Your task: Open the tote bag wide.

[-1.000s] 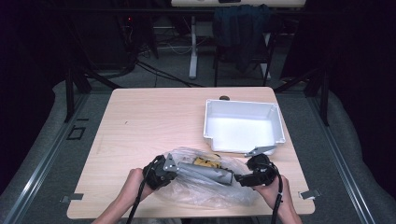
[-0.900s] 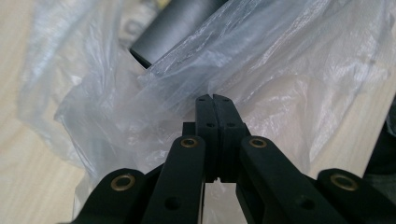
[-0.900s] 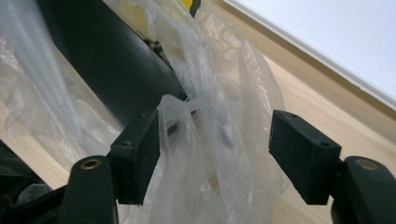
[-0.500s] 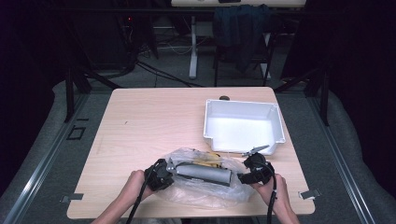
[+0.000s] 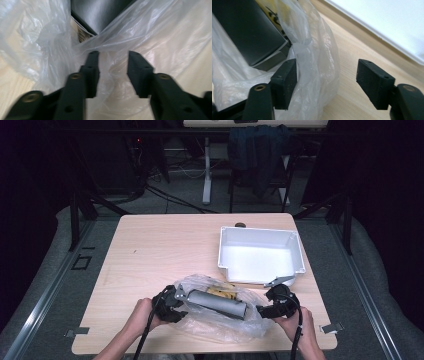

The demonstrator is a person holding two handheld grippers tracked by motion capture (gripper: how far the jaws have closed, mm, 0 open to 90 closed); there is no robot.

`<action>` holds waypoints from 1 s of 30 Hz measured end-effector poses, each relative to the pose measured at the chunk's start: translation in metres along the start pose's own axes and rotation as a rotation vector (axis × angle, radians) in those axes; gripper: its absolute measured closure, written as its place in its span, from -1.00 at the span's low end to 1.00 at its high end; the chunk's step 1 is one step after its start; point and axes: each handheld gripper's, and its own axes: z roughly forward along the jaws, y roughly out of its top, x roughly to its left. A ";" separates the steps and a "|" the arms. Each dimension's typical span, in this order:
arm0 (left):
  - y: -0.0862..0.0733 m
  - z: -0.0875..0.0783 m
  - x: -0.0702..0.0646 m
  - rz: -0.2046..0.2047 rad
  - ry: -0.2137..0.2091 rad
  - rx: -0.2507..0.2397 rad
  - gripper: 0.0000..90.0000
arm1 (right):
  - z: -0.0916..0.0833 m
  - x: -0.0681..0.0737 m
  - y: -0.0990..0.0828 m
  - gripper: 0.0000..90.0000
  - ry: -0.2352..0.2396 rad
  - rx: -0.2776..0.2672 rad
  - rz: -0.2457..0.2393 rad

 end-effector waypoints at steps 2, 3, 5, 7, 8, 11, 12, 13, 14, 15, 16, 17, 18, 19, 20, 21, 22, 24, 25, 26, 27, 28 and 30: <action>0.000 -0.008 0.000 -0.014 -0.010 -0.025 0.17 | -0.005 0.001 0.001 -0.29 0.012 -0.027 -0.013; 0.000 -0.010 0.000 -0.017 -0.015 -0.032 0.16 | -0.008 0.002 0.002 -0.30 0.012 -0.031 -0.026; 0.001 -0.015 0.001 -0.029 -0.020 -0.052 0.07 | -0.012 0.004 0.004 -0.30 0.024 -0.054 -0.039; 0.001 -0.017 0.000 -0.041 -0.012 -0.067 -0.01 | -0.018 0.004 0.006 -0.31 0.040 -0.064 -0.055; 0.001 -0.019 0.001 -0.047 -0.015 -0.072 -0.08 | -0.021 0.005 0.007 -0.33 0.046 -0.079 -0.062; 0.001 -0.024 0.002 -0.071 -0.006 -0.087 -0.26 | -0.028 0.005 0.011 -0.40 0.080 -0.094 -0.087; 0.001 -0.025 0.003 -0.084 -0.004 -0.098 -0.30 | -0.030 0.006 0.012 -0.39 0.094 -0.105 -0.099; 0.000 -0.028 0.003 -0.089 0.004 -0.104 -0.35 | -0.033 0.007 0.014 -0.39 0.101 -0.108 -0.118; 0.000 -0.030 0.004 -0.096 0.008 -0.109 -0.38 | -0.036 0.008 0.016 -0.40 0.110 -0.111 -0.134; -0.001 -0.032 0.005 -0.105 0.011 -0.112 -0.41 | -0.039 0.009 0.018 -0.41 0.124 -0.118 -0.150; -0.002 -0.034 0.005 -0.112 0.017 -0.113 -0.45 | -0.041 0.012 0.020 -0.41 0.126 -0.130 -0.165; -0.003 -0.035 0.006 -0.118 0.021 -0.114 -0.49 | -0.043 0.014 0.022 -0.44 0.139 -0.140 -0.183; -0.005 -0.037 0.008 -0.128 0.022 -0.114 -0.51 | -0.043 0.017 0.024 -0.53 0.155 -0.144 -0.190; -0.007 -0.038 0.009 -0.139 0.021 -0.115 -0.54 | -0.044 0.019 0.027 -0.54 0.173 -0.140 -0.204; -0.009 -0.039 0.011 -0.148 0.021 -0.121 -0.56 | -0.044 0.021 0.029 -0.54 0.194 -0.138 -0.215; -0.011 -0.040 0.012 -0.154 0.024 -0.122 -0.57 | -0.043 0.023 0.031 -0.54 0.208 -0.135 -0.230; -0.014 -0.041 0.014 -0.162 0.029 -0.124 -0.58 | -0.043 0.026 0.032 -0.54 0.211 -0.144 -0.241; -0.018 -0.043 0.016 -0.175 0.034 -0.125 -0.61 | -0.039 0.032 0.036 -0.54 0.229 -0.134 -0.259; -0.020 -0.044 0.017 -0.180 0.036 -0.125 -0.61 | -0.037 0.033 0.037 -0.55 0.236 -0.137 -0.265; -0.021 -0.045 0.017 -0.182 0.043 -0.122 -0.62 | -0.034 0.036 0.039 -0.56 0.242 -0.125 -0.271; -0.023 -0.045 0.018 -0.185 0.045 -0.118 -0.62 | -0.032 0.038 0.042 -0.57 0.251 -0.112 -0.290; -0.025 -0.045 0.019 -0.192 0.047 -0.120 -0.63 | -0.029 0.040 0.044 -0.58 0.258 -0.107 -0.298; -0.028 -0.046 0.022 -0.202 0.053 -0.116 -0.64 | -0.022 0.046 0.049 -0.65 0.266 -0.087 -0.320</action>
